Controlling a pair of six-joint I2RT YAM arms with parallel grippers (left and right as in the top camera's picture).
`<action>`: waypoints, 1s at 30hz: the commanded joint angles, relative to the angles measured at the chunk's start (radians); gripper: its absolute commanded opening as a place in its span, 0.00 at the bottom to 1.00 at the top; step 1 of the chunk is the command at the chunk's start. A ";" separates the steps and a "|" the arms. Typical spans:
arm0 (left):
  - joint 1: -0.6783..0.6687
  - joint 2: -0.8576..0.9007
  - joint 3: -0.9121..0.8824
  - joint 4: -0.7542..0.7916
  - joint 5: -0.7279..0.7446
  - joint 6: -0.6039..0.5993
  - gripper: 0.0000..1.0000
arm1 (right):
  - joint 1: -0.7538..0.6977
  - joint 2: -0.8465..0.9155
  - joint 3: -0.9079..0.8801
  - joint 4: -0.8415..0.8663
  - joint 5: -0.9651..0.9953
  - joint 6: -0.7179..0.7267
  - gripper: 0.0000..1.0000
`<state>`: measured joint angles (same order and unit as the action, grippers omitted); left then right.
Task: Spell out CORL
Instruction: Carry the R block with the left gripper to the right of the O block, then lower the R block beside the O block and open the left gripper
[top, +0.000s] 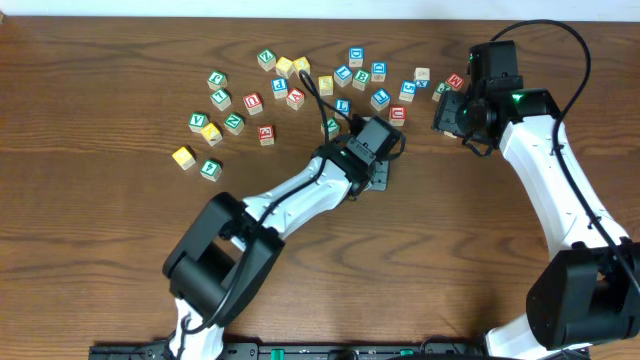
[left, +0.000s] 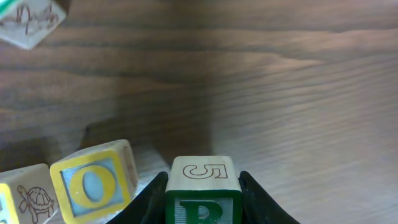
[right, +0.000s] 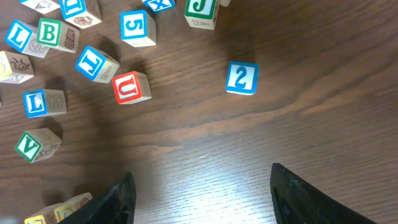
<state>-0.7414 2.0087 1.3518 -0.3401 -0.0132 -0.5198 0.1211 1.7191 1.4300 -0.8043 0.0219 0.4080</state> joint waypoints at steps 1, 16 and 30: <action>0.001 0.016 0.010 -0.002 -0.074 -0.017 0.32 | -0.003 -0.016 0.021 -0.003 0.002 -0.014 0.64; 0.003 0.022 0.007 -0.002 -0.164 -0.017 0.33 | -0.002 -0.016 0.021 -0.004 0.001 -0.013 0.64; 0.003 0.030 0.007 -0.033 -0.156 -0.017 0.33 | -0.002 -0.016 0.021 -0.003 0.001 -0.013 0.64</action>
<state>-0.7414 2.0235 1.3518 -0.3664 -0.1501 -0.5274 0.1215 1.7191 1.4300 -0.8047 0.0216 0.4080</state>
